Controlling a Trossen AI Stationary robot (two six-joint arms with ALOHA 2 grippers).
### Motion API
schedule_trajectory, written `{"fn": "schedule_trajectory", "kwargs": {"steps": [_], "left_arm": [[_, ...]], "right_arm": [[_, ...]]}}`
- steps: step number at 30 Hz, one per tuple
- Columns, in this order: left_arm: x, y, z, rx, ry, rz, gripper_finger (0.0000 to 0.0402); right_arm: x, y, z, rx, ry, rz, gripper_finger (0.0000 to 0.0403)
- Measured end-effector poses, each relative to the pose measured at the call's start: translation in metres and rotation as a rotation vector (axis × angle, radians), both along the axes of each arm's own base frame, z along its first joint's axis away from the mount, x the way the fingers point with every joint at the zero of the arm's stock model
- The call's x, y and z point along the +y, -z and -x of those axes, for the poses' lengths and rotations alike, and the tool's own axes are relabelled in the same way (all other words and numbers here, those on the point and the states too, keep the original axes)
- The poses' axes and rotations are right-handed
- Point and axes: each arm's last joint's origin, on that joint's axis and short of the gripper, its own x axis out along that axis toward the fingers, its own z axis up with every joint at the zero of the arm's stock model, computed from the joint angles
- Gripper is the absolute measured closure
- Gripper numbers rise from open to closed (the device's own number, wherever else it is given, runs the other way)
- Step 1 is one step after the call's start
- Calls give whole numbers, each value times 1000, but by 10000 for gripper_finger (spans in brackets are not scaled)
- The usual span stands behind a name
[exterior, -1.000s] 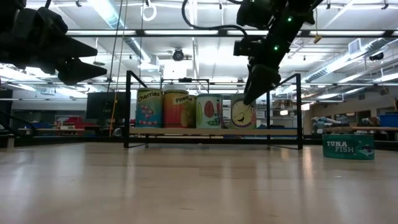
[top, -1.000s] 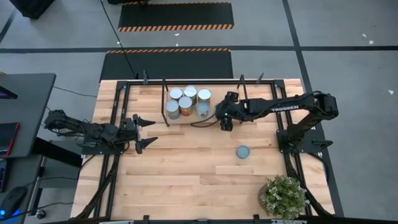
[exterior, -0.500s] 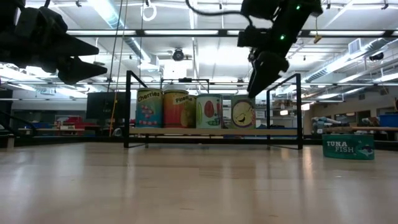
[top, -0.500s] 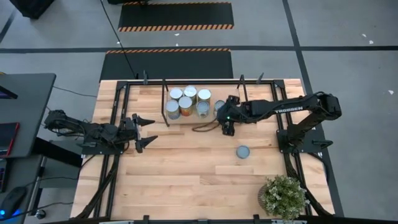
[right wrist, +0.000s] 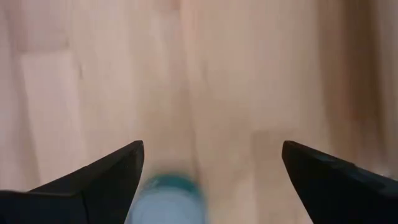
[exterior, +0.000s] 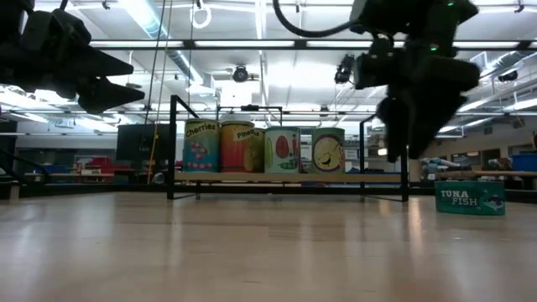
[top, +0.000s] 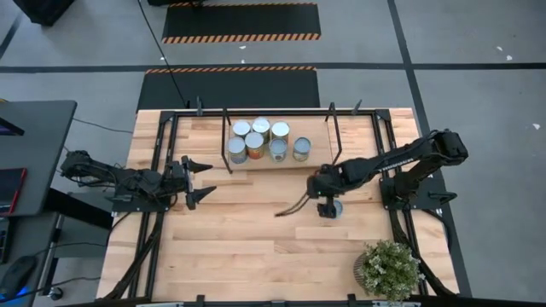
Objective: Pick and place cans onto a shelf
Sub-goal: Put the canned tuna on the shelf
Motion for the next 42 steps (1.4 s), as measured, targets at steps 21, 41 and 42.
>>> {"fn": "schedule_trajectory", "kwargs": {"steps": [21, 41, 42], "left_arm": [[0, 1, 0, 5, 0, -2, 10], [0, 1, 0, 5, 0, -3, 10], [0, 1, 0, 6, 0, -2, 10]], "right_arm": [[41, 46, 11, 293, 51, 82, 13], [18, 26, -5, 282, 4, 81, 103], [13, 20, -9, 276, 4, 92, 99]]}}
